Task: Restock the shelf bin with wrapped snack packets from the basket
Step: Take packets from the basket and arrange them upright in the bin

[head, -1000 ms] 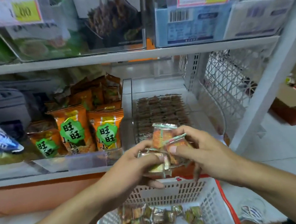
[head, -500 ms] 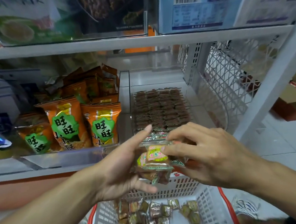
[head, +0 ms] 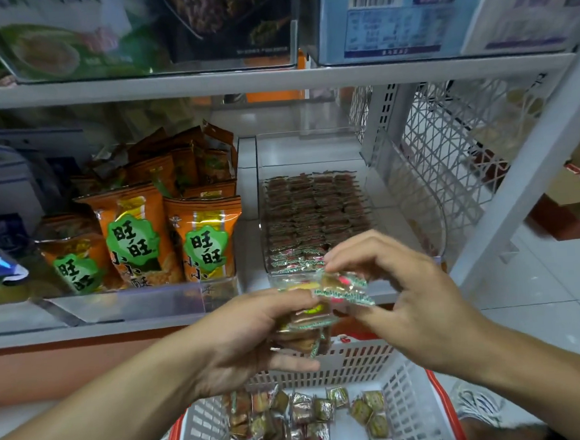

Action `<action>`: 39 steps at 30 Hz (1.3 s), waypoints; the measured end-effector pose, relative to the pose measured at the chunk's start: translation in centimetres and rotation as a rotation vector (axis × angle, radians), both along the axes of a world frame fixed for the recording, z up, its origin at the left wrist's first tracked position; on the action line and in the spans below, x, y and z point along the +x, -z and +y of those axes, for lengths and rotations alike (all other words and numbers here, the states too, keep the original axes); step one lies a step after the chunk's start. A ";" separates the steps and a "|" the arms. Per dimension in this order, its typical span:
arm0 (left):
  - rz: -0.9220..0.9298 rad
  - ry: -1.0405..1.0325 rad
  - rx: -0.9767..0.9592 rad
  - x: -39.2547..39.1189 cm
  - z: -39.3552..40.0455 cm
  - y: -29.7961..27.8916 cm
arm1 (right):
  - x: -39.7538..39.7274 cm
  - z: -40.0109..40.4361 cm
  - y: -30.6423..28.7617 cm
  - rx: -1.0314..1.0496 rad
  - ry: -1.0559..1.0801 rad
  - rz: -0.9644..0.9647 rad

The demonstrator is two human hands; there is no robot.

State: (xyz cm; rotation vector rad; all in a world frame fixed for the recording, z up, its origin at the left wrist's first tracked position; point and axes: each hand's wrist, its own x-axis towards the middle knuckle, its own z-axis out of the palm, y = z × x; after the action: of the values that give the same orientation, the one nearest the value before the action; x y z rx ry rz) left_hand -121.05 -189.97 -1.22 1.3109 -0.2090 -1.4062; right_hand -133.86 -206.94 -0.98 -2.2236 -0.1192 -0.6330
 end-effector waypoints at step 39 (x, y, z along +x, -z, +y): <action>-0.123 -0.135 -0.077 -0.2 -1.3 1.3 | -0.8 -2.1 -1.9 0.957 0.101 0.352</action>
State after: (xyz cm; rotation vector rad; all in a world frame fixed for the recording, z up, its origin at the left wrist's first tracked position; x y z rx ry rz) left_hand -121.23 -191.30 -2.52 1.3239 -0.2505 -1.1940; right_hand -134.67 -209.04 0.92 -1.3716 0.4018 -0.2435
